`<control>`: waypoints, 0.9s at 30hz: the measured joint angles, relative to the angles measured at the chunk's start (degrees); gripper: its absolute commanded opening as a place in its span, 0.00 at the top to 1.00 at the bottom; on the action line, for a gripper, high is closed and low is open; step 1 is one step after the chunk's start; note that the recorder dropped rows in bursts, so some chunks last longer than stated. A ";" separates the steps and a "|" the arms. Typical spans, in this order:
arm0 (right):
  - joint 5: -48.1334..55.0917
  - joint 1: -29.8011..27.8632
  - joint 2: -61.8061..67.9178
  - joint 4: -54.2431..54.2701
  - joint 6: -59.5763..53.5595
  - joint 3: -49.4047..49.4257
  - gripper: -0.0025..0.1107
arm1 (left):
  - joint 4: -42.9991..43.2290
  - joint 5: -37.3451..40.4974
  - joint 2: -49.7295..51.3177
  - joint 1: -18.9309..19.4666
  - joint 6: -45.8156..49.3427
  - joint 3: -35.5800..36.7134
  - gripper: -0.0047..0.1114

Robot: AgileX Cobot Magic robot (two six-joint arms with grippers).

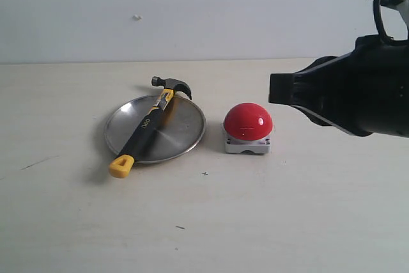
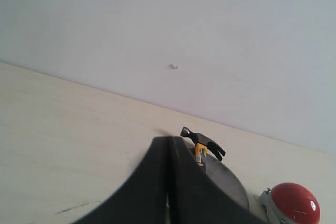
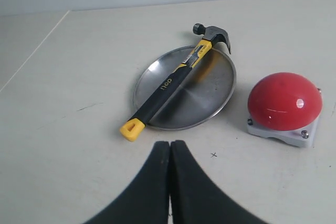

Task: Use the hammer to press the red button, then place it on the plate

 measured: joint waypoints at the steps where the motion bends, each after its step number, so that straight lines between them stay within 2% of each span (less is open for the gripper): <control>1: 0.00 0.00 0.00 0.00 0.00 0.00 0.98 | 0.00 0.00 0.00 0.00 0.00 0.00 0.96; 27: 0.12 0.00 -0.28 -0.44 -4.62 0.13 0.98 | 0.00 0.00 0.00 0.00 0.00 0.00 0.96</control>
